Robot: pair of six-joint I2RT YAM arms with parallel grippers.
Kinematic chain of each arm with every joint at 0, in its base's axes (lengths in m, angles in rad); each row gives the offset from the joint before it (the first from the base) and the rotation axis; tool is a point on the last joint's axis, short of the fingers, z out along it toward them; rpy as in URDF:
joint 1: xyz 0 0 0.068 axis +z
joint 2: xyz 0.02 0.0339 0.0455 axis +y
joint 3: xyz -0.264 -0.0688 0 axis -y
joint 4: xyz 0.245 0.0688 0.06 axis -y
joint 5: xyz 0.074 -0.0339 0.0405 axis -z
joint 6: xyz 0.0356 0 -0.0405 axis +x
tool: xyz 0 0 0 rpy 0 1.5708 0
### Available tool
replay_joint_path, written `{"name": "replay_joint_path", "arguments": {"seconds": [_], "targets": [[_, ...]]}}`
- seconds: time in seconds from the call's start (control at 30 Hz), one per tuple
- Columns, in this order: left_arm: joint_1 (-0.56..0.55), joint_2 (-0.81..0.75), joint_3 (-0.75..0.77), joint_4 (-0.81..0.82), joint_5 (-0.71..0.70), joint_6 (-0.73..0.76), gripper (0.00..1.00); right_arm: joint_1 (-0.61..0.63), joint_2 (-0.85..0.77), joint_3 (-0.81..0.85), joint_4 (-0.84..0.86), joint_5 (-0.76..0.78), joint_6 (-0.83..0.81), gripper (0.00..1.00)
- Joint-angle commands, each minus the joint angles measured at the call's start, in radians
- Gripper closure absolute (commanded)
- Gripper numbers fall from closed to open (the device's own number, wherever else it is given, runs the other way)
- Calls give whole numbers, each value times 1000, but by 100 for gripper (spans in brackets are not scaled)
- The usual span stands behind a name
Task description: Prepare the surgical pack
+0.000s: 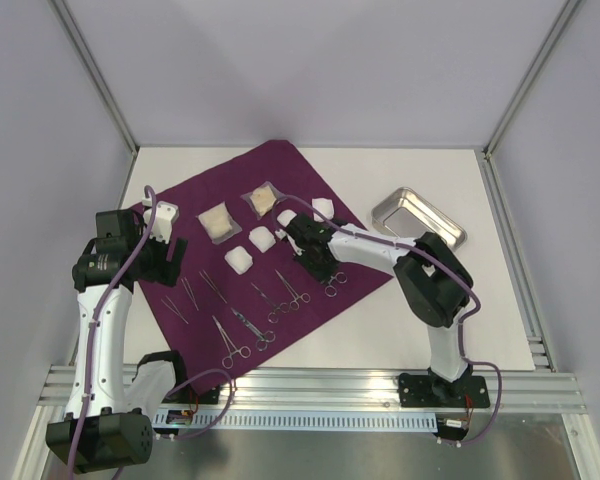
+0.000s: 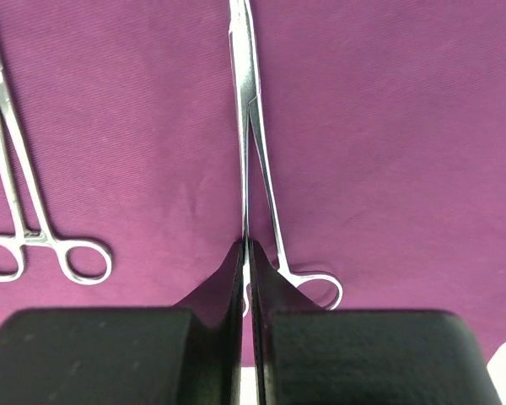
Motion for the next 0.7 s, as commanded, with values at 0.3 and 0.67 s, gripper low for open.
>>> {"name": "replay_joint_path", "arguments": {"seconds": [0.3,0.67], "targets": [[6,3,9,10,3,22,13,-29,-118,52,14,30,-46,99],[6,58,75,35,90,7,14,-412,-242,87,-19,33,-200,100]]}}
